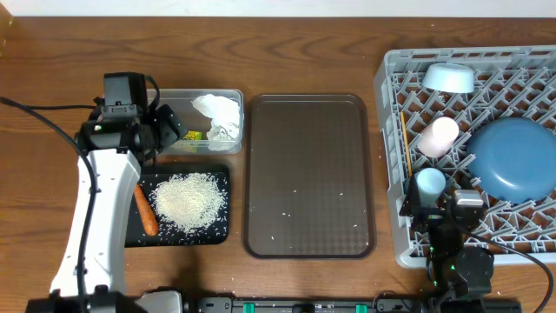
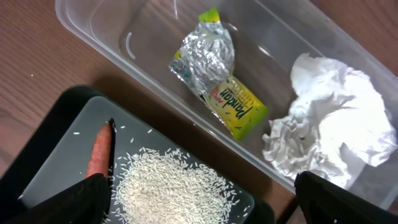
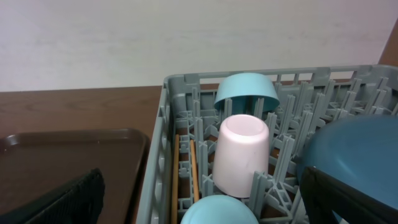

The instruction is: Sort waste into correct bins and load items into the dishwasher rack

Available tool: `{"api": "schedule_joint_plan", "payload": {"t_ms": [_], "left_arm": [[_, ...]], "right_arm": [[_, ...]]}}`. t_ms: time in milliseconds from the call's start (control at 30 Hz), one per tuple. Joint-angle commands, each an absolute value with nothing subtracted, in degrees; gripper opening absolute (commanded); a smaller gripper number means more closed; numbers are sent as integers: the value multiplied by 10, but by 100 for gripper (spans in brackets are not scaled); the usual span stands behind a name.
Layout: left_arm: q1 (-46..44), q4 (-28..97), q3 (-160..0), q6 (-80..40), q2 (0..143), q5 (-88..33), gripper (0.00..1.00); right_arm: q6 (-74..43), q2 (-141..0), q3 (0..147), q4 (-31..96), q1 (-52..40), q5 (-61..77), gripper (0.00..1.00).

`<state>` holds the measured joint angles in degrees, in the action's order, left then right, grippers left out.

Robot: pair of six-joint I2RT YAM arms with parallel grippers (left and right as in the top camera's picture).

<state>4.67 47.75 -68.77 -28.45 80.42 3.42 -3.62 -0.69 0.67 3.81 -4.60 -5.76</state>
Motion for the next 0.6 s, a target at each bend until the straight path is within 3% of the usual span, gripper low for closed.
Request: {"api": "schedule_joint_plan", "payload": {"t_ms": [0,367,567], "left_arm": [[43,479,-686,-281,730,46,98],[-93,475,-686,-281,429,76,98],[-115,529,-666,-281,284,76,98]], "right_arm": [[-29,-3,3,37,-30,-53,99],[-29,-3,3,37,-30,-53,99],[-29,-3,3,37,-30,-53,99]]}}
